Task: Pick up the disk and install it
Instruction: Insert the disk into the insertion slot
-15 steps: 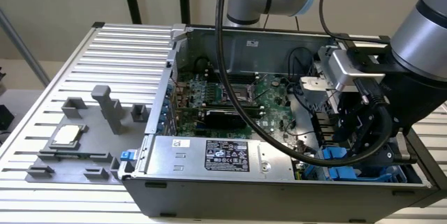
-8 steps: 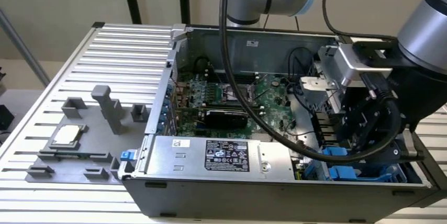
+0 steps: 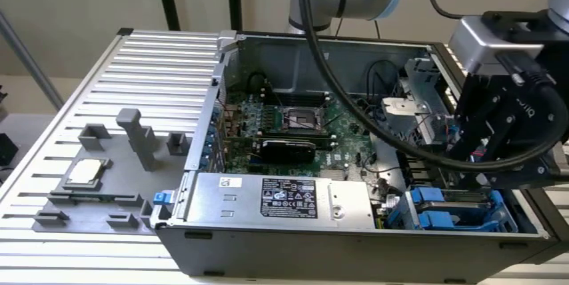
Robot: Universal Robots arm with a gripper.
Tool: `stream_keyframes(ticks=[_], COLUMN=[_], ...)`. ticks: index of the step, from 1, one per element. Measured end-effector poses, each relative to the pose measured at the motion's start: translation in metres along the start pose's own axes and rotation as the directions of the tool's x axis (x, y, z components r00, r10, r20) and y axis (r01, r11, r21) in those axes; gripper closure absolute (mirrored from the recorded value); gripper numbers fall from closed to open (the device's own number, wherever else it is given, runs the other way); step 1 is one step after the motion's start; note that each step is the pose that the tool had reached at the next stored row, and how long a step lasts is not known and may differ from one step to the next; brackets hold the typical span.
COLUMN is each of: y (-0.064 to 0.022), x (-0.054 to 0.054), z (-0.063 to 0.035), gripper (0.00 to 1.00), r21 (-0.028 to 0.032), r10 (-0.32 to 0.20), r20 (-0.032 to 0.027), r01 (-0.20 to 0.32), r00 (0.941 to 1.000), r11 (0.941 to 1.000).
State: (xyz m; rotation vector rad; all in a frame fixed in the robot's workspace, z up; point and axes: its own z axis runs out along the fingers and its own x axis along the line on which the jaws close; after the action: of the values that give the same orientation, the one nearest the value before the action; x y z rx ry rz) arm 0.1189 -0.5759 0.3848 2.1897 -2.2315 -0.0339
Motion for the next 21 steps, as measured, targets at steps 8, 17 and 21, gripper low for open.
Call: stream_keyframes(ticks=[8, 17, 21], y=[-0.0301, -0.0455, -0.0466], x=[-0.002, -0.008, -0.015], z=[-0.0081, 0.0032, 0.0104], gripper=[1.0, 1.0, 1.0], r21=[0.0, 0.0001, 0.0001], r10=[0.0, 0.0, 0.0], r20=[0.0001, -0.004, -0.0079], r01=[0.0, 0.0, 0.0], r00=[1.0, 1.0, 1.0], r11=[1.0, 1.0, 1.0])
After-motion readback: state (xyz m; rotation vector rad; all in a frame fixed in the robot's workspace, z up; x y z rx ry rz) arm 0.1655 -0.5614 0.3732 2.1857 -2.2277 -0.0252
